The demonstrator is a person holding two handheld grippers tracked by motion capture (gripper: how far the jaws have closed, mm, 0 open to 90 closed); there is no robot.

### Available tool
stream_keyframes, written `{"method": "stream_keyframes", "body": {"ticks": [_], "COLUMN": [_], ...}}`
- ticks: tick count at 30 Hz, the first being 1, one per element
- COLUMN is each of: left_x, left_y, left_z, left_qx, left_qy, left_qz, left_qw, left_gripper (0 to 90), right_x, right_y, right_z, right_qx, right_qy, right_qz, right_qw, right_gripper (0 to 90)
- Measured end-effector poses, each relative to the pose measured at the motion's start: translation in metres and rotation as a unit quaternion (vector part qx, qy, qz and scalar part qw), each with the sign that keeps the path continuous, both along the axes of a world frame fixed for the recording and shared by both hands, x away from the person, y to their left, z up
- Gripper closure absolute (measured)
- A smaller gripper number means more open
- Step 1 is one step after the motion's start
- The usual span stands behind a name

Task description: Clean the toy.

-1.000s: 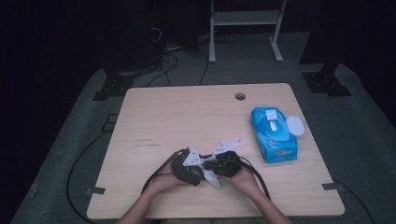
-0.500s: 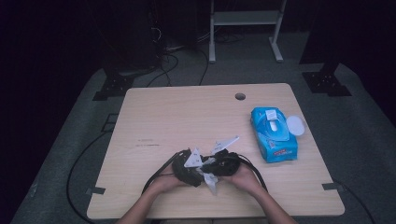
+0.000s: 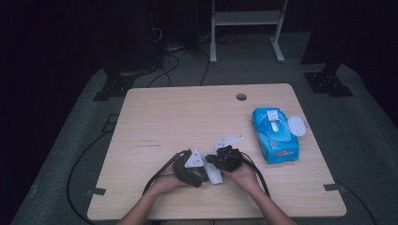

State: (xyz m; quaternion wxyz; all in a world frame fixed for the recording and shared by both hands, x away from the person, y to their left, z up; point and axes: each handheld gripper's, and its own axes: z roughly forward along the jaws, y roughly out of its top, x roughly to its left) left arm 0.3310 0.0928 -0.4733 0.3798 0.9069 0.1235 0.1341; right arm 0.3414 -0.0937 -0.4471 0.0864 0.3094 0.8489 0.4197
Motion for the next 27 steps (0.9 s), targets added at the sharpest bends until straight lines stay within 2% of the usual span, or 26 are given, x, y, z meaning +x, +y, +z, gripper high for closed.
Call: {"method": "stream_keyframes", "body": {"ticks": [1, 3, 7, 10, 12, 15, 22, 24, 27], "left_x": [0.000, 0.000, 0.000, 0.000, 0.000, 0.000, -0.001, 0.000, 0.000], "left_y": [0.000, 0.000, 0.001, 0.000, 0.001, 0.000, 0.000, 0.001, 0.001], "left_z": [0.000, -0.001, -0.001, -0.001, -0.002, 0.000, -0.001, 0.000, -0.001], "left_qx": [0.000, 0.001, 0.003, -0.001, -0.002, -0.002, 0.003, -0.001, -0.006], "left_qy": [0.001, 0.005, 0.003, 0.002, 0.003, 0.000, -0.001, 0.002, 0.007], "left_qz": [0.000, 0.002, 0.000, 0.002, 0.002, 0.000, -0.001, -0.001, 0.000], "left_qw": [1.0000, 1.0000, 1.0000, 1.0000, 1.0000, 1.0000, 1.0000, 1.0000, 1.0000], "left_gripper": [24.3, 24.3, 24.3, 24.3, 24.3, 24.3, 24.4, 24.4, 24.3], "right_x": [0.001, 0.002, -0.002, 0.001, 0.003, 0.005, 0.000, 0.000, 0.000], "right_y": [-0.002, -0.001, 0.006, -0.004, -0.016, -0.032, -0.027, -0.035, -0.053], "right_z": [0.000, 0.000, 0.001, 0.003, 0.004, 0.006, 0.005, 0.006, 0.007], "right_qx": [0.003, 0.005, -0.016, -0.016, -0.024, -0.016, -0.031, -0.034, -0.026], "right_qy": [0.002, 0.009, -0.006, -0.011, -0.019, -0.008, -0.020, -0.025, -0.017], "right_qz": [-0.011, -0.012, -0.008, -0.018, -0.037, -0.059, -0.039, -0.046, -0.074], "right_qw": [0.9999, 0.9999, 0.9998, 0.9996, 0.9989, 0.9981, 0.9986, 0.9980, 0.9968], "right_gripper": [87.5, 87.4, 87.4, 87.5, 87.5, 87.5, 87.4, 87.4, 87.4]}}
